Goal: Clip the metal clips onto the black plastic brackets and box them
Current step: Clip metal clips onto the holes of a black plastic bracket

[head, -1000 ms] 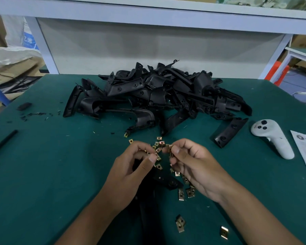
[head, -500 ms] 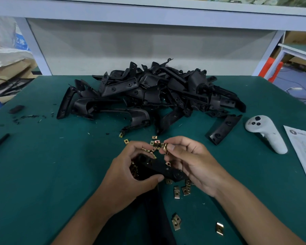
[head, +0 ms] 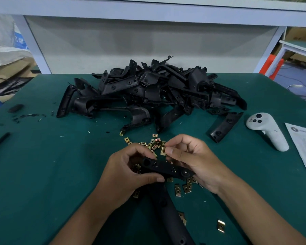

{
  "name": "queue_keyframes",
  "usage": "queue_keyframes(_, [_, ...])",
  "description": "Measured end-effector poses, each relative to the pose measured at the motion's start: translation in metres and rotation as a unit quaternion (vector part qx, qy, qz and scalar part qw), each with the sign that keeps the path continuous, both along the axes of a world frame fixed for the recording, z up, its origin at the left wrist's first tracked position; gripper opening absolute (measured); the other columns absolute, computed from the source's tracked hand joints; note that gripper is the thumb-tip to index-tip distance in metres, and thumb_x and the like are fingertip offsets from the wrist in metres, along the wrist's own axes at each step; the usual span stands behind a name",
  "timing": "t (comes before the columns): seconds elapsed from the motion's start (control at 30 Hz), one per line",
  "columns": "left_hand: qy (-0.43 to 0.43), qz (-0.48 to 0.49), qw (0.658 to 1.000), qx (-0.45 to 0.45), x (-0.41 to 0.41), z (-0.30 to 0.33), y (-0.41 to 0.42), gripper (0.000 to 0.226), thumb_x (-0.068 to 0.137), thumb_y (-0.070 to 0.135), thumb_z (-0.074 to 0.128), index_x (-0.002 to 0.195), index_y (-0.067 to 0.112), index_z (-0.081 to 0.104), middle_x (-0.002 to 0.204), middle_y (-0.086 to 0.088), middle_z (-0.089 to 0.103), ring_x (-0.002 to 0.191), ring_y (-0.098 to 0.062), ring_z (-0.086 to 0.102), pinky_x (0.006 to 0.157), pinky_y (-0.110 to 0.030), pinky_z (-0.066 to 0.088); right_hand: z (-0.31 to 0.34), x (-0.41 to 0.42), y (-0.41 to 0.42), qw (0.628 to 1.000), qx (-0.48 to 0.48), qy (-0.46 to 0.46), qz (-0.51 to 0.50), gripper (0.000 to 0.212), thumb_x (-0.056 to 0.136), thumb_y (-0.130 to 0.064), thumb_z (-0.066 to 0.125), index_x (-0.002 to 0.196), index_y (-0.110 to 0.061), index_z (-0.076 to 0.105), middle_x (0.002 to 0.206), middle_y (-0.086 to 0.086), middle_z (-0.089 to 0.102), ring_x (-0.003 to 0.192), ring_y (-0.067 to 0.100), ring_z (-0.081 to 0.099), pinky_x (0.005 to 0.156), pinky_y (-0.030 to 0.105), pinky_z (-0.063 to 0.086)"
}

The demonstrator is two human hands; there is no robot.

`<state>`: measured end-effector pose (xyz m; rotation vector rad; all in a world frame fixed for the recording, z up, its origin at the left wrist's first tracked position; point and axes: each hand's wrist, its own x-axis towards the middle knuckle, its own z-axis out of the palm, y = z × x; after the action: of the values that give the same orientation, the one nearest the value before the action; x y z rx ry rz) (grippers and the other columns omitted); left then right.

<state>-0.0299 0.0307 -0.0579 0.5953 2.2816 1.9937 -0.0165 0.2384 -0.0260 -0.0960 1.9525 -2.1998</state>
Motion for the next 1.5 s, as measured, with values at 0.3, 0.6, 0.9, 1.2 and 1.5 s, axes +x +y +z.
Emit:
queue_keyframes(0.3, [-0.02, -0.014, 0.999, 0.043, 0.003, 0.008, 0.003, 0.04, 0.06, 0.022, 0.092, 0.098, 0.03, 0.08, 0.098, 0.004, 0.079, 0.094, -0.01, 0.074, 0.079, -0.015, 0.055, 0.002, -0.001, 0.006, 0.998, 0.036, -0.027, 0.046, 0.015, 0.082, -0.025, 0.074, 0.096, -0.026, 0.08, 0.081, -0.011, 0.073, 0.078, 0.004, 0.069, 0.07, 0.015, 0.054])
queue_keyframes(0.6, [-0.043, -0.023, 0.996, 0.077, 0.004, 0.01, 0.005, 0.048, 0.057, 0.014, 0.092, 0.102, 0.025, 0.079, 0.095, -0.001, 0.078, 0.091, -0.015, 0.075, 0.08, -0.021, 0.057, 0.002, 0.0, 0.004, 0.998, 0.053, -0.022, 0.02, 0.02, 0.076, -0.03, 0.079, 0.094, -0.021, 0.081, 0.089, 0.0, 0.079, 0.084, 0.01, 0.074, 0.072, 0.015, 0.054])
queue_keyframes(0.9, [-0.033, 0.003, 0.996, 0.078, 0.002, 0.006, 0.004, 0.041, 0.052, 0.019, 0.095, 0.086, 0.024, 0.074, 0.091, -0.007, 0.077, 0.084, -0.02, 0.073, 0.076, -0.023, 0.059, 0.004, 0.001, 0.001, 0.999, 0.043, -0.03, 0.013, 0.016, 0.077, -0.031, 0.078, 0.091, -0.025, 0.081, 0.086, -0.001, 0.078, 0.079, 0.008, 0.073, 0.069, 0.016, 0.055])
queue_keyframes(1.2, [-0.038, 0.002, 0.996, 0.083, 0.002, 0.005, 0.005, 0.049, 0.05, 0.043, 0.099, 0.089, 0.026, 0.074, 0.093, -0.007, 0.077, 0.087, -0.023, 0.074, 0.079, -0.029, 0.06, 0.003, 0.001, 0.001, 0.999, 0.026, -0.034, 0.021, 0.014, 0.078, -0.029, 0.077, 0.091, -0.026, 0.082, 0.085, -0.003, 0.078, 0.079, 0.008, 0.073, 0.069, 0.016, 0.055])
queue_keyframes(1.5, [-0.032, 0.021, 0.996, 0.084, 0.002, 0.0, 0.006, 0.052, 0.047, 0.046, 0.099, 0.089, 0.027, 0.076, 0.099, -0.004, 0.077, 0.091, -0.023, 0.074, 0.079, -0.03, 0.061, -0.002, -0.001, 0.001, 0.998, 0.039, -0.038, 0.019, 0.012, 0.077, -0.03, 0.078, 0.087, -0.026, 0.081, 0.089, 0.001, 0.078, 0.082, 0.011, 0.073, 0.072, 0.02, 0.057])
